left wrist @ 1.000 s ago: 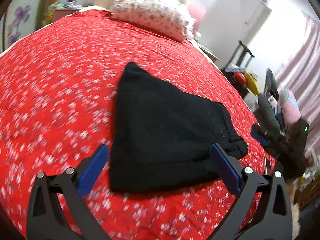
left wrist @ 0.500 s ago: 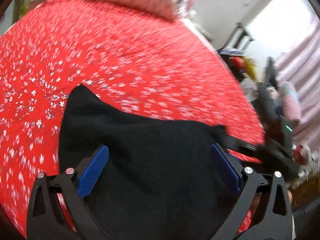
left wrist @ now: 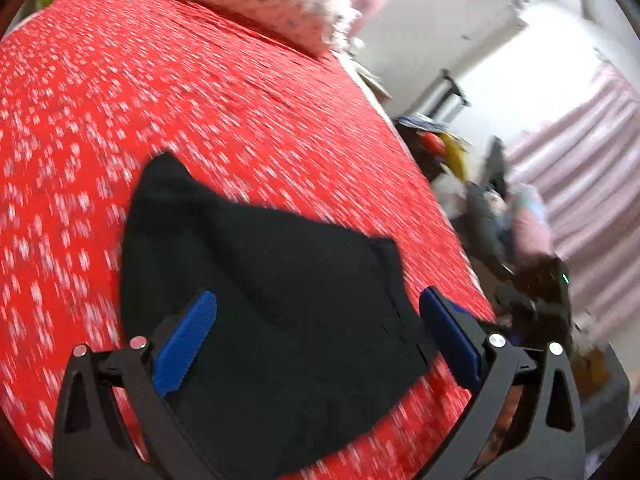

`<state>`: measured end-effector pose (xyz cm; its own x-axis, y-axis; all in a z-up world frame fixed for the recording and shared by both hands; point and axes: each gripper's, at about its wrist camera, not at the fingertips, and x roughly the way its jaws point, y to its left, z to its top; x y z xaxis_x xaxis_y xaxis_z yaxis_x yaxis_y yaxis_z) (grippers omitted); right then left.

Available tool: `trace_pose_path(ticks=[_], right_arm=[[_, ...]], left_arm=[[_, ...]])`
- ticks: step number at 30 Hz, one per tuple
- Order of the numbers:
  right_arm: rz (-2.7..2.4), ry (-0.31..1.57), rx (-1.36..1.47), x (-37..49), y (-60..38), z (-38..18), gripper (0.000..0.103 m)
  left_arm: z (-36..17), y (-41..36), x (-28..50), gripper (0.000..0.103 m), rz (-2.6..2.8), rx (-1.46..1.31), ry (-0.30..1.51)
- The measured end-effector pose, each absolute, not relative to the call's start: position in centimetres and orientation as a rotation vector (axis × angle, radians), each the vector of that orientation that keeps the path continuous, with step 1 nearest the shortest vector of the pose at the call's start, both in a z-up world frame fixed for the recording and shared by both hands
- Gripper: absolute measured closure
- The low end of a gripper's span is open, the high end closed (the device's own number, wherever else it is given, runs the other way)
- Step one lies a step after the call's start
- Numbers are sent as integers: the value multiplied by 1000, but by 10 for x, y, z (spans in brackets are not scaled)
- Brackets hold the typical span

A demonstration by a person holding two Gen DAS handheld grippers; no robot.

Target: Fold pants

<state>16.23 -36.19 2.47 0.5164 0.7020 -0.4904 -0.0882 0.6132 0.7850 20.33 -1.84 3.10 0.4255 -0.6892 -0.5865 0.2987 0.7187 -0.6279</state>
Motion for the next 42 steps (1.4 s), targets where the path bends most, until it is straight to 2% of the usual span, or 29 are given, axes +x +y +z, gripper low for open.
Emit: trace_pose_path(ticks=[3,6,10,15,16,19,23,30,42], right_arm=[[523,1004,715,150,-354,16,5],[459,1107,676,149,-350,-18,5],[464,1050,669,147,-350,-18,5],[385,875,657,149,-392,25,6],[378,901,679,154,-400,19,13],[347,1006,734,175,-411,-11,23],[330,1077,720,180,-403,-37,24],[301,1116,705,185,-397,-50,24],[384,1112,587,184,-372,-34,24]], left_arm=[[12,-24,181,2,-696,-472,1001],[-24,-27,178,2,-661,-472,1047],[-16,-30,173,2,-643,-448,1018],[19,9,160,2,-589,-461,879],[19,17,160,2,-568,-465,886],[6,34,160,2,-537,-512,944],[-10,45,159,2,-511,-525,986],[-24,49,155,2,-510,-509,1024],[-35,40,158,2,-515,-507,1054]])
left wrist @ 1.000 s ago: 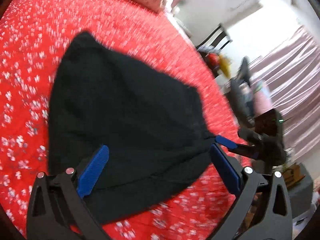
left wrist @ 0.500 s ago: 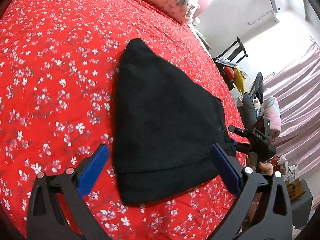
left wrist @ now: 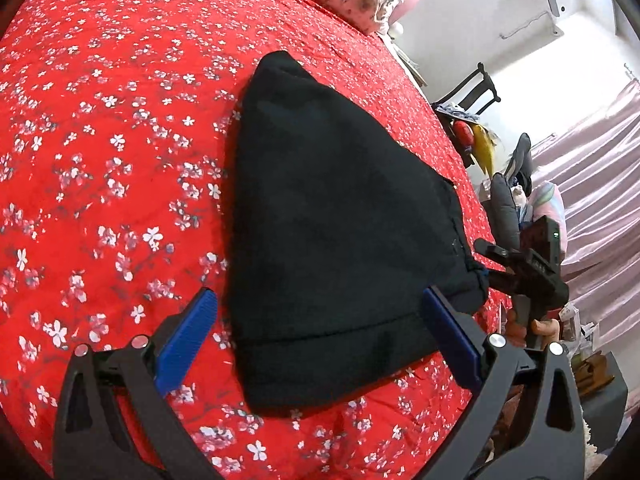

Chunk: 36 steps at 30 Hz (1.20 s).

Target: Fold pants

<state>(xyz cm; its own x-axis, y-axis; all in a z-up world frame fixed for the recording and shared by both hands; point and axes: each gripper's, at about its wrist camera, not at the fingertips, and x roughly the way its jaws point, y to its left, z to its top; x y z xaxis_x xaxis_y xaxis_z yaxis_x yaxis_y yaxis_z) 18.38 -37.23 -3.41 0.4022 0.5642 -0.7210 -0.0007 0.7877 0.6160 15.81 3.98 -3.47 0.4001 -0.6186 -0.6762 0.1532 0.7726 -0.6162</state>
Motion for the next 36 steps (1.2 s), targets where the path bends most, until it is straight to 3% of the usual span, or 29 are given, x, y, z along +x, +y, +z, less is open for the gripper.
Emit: trace_pose_path(ticks=[5,12,15,17,18,21,23,27,31,36], right_arm=[[344,1116,659,187,-381,-50,25],[326,1036,294,172,-334,-14,26],[312,1101,373,182,-345,-32,26],[316,1099,480,186,-358,-37,32],[309,1089,486,185,-360,-34,40],[306,1027,397,173,-352,-15,55],[308,986,352,167,-345,-3,57],[272,924,146,159,-323,1,56],[244,990,328,166,-350,-17,35],[242,993,302,166,-345,-23,32]], left_arm=[[-36,43,157,2,-516,-497,1053],[-39,48,157,2,-516,-498,1050],[-39,47,157,2,-516,-489,1050],[-38,49,156,2,-520,-492,1048],[-38,48,155,2,-521,-496,1047],[-37,53,156,2,-515,-504,1036],[-40,56,158,2,-514,-517,1040],[-40,56,158,2,-516,-501,1039],[-39,53,155,2,-523,-476,1037],[-41,52,154,2,-523,-479,1039]])
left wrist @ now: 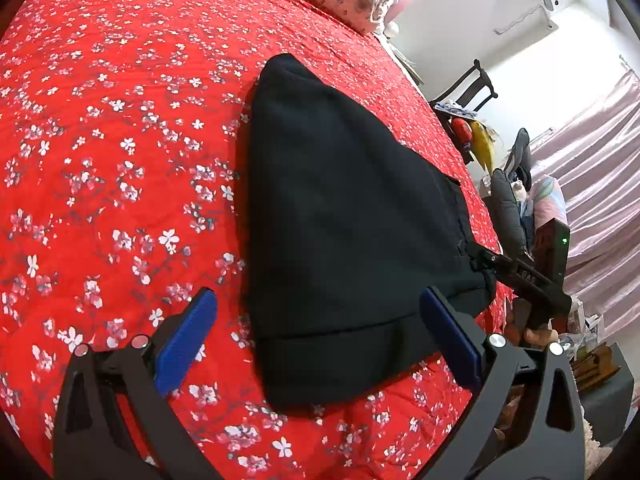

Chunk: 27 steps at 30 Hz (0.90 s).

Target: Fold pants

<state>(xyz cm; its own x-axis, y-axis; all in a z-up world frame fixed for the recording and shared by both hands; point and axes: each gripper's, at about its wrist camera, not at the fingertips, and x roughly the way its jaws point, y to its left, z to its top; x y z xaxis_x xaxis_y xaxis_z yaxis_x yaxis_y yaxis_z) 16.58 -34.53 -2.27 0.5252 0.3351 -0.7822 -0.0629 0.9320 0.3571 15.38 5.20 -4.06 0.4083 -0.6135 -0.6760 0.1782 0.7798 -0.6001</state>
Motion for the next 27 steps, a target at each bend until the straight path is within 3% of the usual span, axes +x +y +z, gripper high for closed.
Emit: trace_pose_path(ticks=[5,11,15,17,19,21,27], right_arm=[[180,936,73,152,-321,-9,32],[223,958,369,144,-359,-21,31],[234,985,420,152,-358,-28,28],[239,986,402,155,-349,-27,33],[240,948,283,154,-332,-17,47],[246,885,159,145,-315,-5,53],[292,812,63,129,-300,1,55]], left_arm=[[-41,51,153,2,-527,-477,1036],[-42,53,151,2,-533,-479,1031],[-42,54,150,2,-526,-482,1031],[-41,54,148,2,-528,-483,1028],[-41,54,147,2,-531,-482,1025],[-41,53,147,2,-531,-477,1022],[-38,49,152,2,-573,-522,1025]])
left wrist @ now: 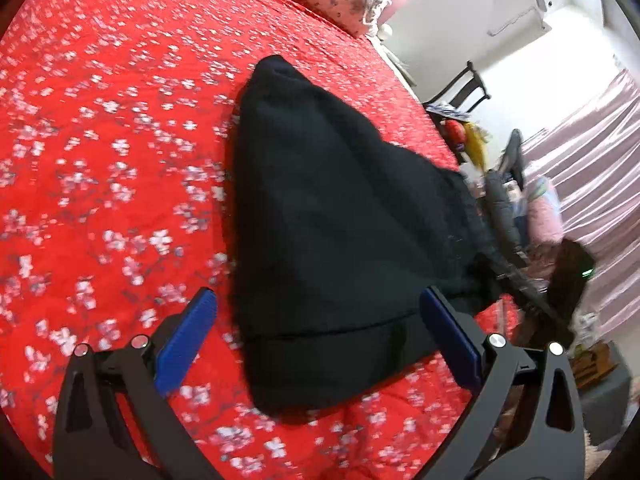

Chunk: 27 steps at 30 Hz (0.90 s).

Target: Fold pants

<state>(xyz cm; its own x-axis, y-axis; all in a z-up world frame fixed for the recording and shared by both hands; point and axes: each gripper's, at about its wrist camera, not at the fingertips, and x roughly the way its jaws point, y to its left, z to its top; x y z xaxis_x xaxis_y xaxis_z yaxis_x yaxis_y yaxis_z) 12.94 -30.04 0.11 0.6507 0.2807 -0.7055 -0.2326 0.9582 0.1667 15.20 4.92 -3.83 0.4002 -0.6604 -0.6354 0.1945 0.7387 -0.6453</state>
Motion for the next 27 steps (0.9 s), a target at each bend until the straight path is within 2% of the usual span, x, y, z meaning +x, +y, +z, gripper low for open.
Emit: trace_pose_path(ticks=[4,8,10,14,18,20,21,22,24,27], right_arm=[[290,829,177,134,-316,-7,55],[293,844,260,133,-326,-11,54],[266,890,352,140,-339,-16,42],[249,975,540,160,-359,-29,36],[222,1049,602,178,-362,-38,31],[228,1059,634,184,-362,-43,38],[246,1066,652,185,-362,-45,52],[270,1062,663,184,-361,-44,58],[301,1006,564,176,-352,-26,63],[319,919,356,167,-331,-3,64]], left_arm=[[-33,51,170,2,-612,-633,1039],[-28,47,191,2,-608,-618,1048],[-28,45,197,2,-584,-595,1059],[-29,37,211,2,-561,-541,1101],[-32,35,219,2,-554,-532,1126],[-34,36,222,2,-555,-550,1134],[-34,36,224,2,-555,-554,1137],[-35,36,225,2,-555,-557,1140],[-36,37,225,2,-557,-557,1141],[-38,38,225,2,-556,-554,1141]])
